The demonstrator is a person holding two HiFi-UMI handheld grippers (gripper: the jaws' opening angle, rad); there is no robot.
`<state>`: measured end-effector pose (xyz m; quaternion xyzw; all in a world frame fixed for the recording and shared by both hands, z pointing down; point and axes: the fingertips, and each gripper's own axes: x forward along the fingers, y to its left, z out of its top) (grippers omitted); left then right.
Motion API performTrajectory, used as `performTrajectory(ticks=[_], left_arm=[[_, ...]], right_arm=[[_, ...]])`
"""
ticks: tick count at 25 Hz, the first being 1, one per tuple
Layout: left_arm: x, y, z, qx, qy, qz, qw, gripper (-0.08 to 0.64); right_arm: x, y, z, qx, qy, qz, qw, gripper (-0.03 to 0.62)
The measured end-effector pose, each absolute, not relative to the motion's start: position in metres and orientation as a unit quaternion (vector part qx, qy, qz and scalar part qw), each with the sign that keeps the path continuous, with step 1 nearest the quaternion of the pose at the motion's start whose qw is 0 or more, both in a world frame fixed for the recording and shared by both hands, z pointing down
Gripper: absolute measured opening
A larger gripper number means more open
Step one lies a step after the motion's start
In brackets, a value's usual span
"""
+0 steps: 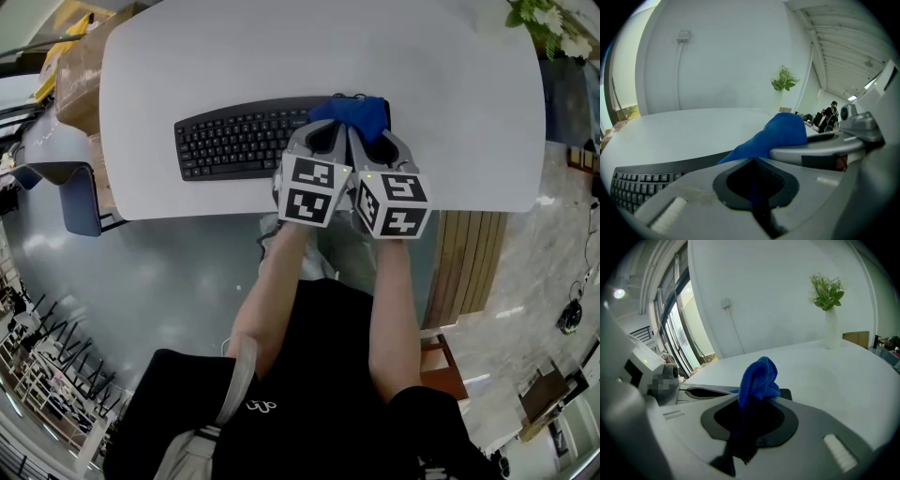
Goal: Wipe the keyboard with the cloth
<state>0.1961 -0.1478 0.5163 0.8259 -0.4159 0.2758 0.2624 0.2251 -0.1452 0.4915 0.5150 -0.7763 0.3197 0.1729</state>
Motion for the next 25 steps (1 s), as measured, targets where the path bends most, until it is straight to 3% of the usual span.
performTrajectory(ticks=[25], left_arm=[[0.291, -0.124, 0.502, 0.861, -0.359, 0.231, 0.276, -0.003]], right_arm=[[0.321, -0.121, 0.475, 0.584, -0.734, 0.302, 0.168, 0.081]])
